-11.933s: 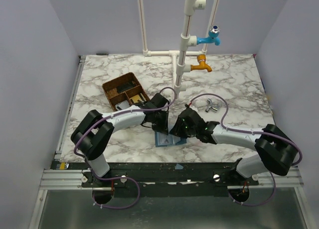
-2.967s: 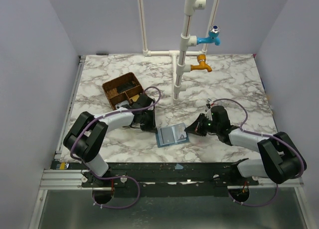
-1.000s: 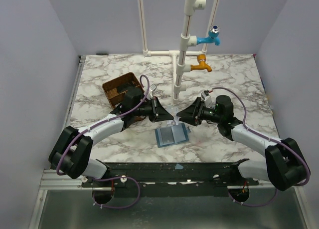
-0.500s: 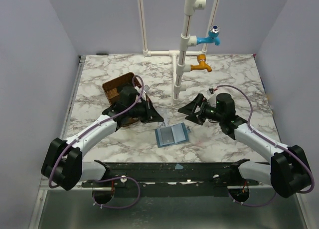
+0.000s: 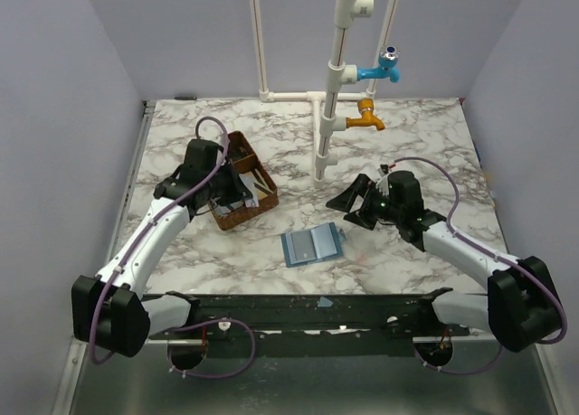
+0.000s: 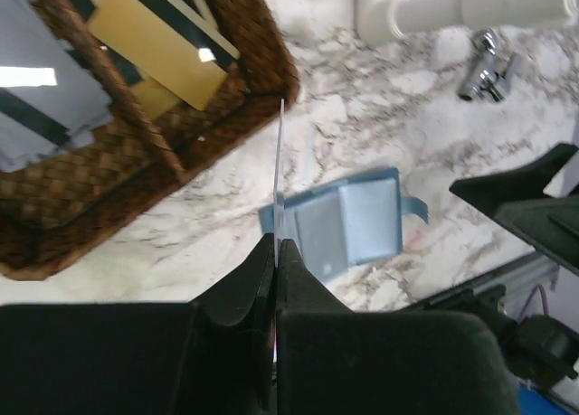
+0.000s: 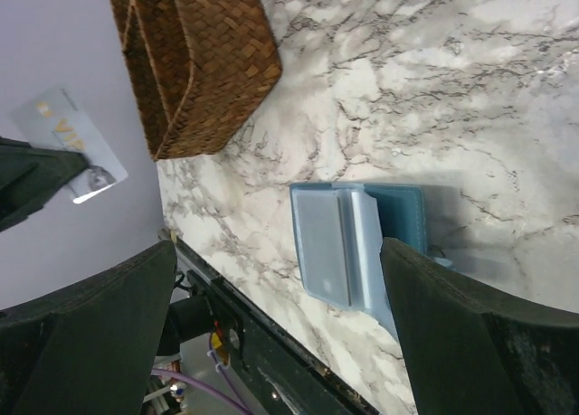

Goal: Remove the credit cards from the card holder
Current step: Place the credit card in the storage box.

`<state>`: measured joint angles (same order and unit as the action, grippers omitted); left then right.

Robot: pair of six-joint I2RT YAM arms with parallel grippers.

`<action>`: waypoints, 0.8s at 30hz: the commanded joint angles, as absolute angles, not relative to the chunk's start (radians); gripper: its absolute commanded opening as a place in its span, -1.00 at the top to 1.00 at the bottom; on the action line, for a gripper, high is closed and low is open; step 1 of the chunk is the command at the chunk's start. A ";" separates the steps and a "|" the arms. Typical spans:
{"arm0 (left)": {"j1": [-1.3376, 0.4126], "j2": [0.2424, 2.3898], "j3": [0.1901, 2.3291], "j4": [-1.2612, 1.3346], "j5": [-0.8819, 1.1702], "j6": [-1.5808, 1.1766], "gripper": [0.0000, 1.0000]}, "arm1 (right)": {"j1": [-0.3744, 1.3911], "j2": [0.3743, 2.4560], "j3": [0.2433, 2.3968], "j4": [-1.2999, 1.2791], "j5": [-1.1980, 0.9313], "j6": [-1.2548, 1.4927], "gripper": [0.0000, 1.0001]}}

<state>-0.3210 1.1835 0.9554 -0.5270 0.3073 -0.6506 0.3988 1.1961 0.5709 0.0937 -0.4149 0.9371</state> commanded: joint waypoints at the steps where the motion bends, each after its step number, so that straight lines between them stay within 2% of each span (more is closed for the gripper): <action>1: -0.251 1.260 1.072 -0.665 0.155 -0.592 1.00 | 0.395 1.257 0.582 0.059 -0.376 0.897 -0.95; 5: -0.199 1.333 1.124 -0.689 0.126 -0.589 1.00 | 0.395 1.303 0.612 0.059 -0.381 0.874 -0.95; 21: -0.149 1.500 1.114 -0.622 0.039 -0.591 1.00 | 0.396 1.317 0.671 0.009 -0.386 0.806 -0.95; 24: -0.147 1.507 1.117 -0.617 0.044 -0.589 0.83 | 0.396 1.308 0.676 0.003 -0.385 0.799 -0.95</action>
<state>-0.1562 1.4975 1.1061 -0.6376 0.0631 -0.5983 0.3988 1.3182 0.6422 0.0429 -0.4030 0.8345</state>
